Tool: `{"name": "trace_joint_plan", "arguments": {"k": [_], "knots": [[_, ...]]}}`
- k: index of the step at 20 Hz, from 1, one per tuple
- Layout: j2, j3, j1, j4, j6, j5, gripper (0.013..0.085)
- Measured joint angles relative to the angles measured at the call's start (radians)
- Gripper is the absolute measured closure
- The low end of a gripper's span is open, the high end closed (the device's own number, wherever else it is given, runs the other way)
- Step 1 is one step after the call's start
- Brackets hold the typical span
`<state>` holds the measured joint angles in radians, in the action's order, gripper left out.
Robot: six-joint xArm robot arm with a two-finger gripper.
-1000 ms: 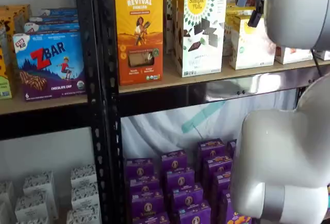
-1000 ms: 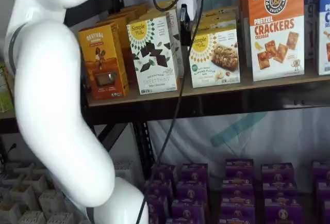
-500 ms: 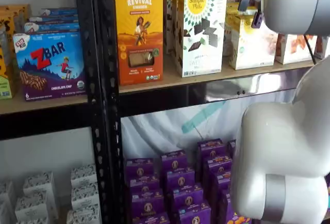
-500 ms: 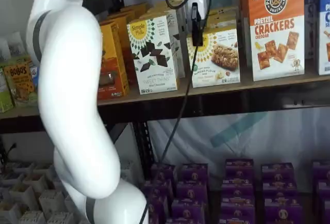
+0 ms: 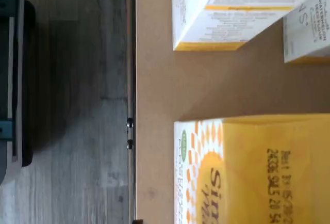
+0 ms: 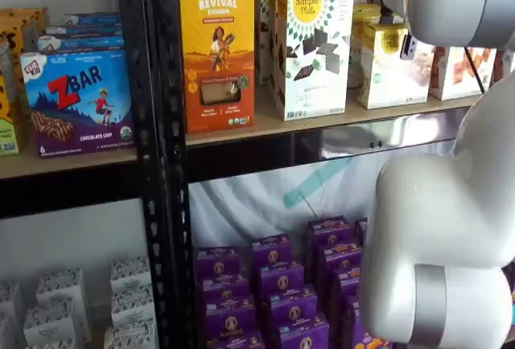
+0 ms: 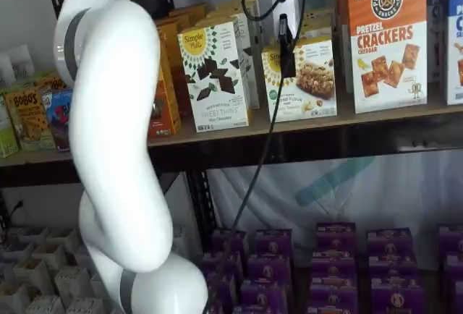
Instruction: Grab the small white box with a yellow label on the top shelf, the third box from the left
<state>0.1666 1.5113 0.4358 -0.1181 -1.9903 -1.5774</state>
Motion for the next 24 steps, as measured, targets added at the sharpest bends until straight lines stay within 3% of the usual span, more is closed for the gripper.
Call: {"name": "trace_joint_plan", "arguments": {"k": [16, 18, 20, 24], "knots": [[-0.018, 0.012, -0.024, 0.011, 0.023, -0.009, 0.013], [-0.018, 0.013, -0.024, 0.01, 0.023, -0.011, 0.021], [-0.018, 0.015, -0.022, 0.007, 0.022, -0.013, 0.021], [-0.019, 0.021, -0.018, 0.002, 0.02, -0.018, 0.033]]}}
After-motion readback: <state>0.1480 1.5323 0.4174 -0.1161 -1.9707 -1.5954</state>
